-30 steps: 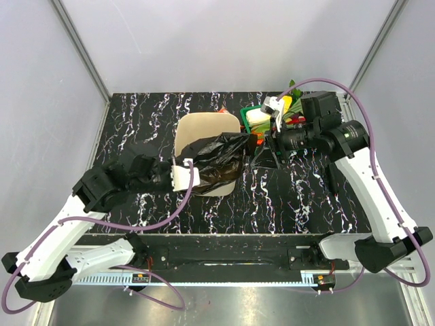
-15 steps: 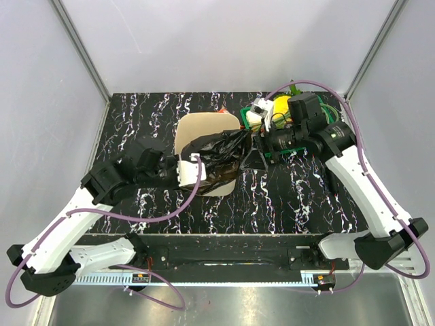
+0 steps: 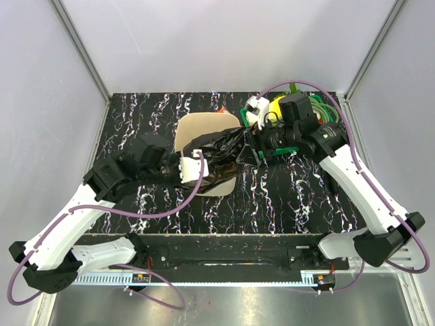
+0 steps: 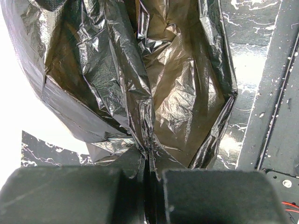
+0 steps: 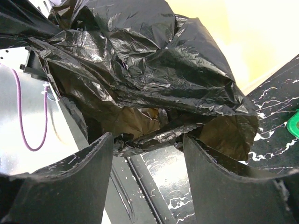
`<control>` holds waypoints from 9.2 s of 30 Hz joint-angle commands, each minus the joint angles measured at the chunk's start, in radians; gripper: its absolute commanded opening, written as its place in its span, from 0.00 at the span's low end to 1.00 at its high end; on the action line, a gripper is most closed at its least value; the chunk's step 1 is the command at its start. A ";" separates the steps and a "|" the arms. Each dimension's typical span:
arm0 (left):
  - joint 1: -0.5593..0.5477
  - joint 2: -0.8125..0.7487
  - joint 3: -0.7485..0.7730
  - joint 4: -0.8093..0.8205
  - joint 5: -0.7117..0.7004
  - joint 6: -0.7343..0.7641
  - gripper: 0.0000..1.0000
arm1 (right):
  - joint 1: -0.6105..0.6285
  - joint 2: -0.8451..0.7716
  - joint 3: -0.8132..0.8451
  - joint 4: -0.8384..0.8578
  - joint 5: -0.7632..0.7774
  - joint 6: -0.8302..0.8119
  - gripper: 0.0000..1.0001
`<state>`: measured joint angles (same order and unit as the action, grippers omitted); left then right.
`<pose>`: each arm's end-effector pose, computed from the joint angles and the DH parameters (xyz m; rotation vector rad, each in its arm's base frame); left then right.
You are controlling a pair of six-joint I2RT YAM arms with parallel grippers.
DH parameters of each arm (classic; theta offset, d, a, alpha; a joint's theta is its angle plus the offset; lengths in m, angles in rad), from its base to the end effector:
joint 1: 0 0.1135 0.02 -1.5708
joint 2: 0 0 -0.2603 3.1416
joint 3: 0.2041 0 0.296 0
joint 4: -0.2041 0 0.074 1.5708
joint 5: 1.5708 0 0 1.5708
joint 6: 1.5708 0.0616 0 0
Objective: Put the trash bags into the trash bin
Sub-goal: Place the trash bag in the trash bin.
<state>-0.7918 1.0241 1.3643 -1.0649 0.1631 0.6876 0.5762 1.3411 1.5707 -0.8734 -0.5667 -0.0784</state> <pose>0.1607 -0.1770 0.3998 1.6087 1.6376 -0.2410 0.2588 0.2076 0.4157 -1.0196 1.9982 0.8998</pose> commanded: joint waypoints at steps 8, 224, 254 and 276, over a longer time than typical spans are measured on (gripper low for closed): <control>0.003 0.017 0.059 0.036 0.001 -0.017 0.04 | 0.017 -0.017 0.118 -0.027 -0.013 -0.021 0.70; 0.226 0.042 -0.255 0.852 -0.541 -0.194 0.24 | 0.005 0.276 0.275 0.197 0.432 -0.256 0.00; 0.345 0.197 -0.238 0.965 -0.505 -0.177 0.57 | -0.041 0.458 0.351 0.263 0.539 -0.285 0.00; 0.402 0.189 -0.271 0.956 -0.436 -0.207 0.99 | -0.044 0.469 0.288 0.269 0.453 -0.316 0.00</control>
<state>-0.3935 1.2335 1.0840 -0.1631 -0.3161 0.5179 0.5400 1.8137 1.8565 -0.6472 -0.0750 -0.3820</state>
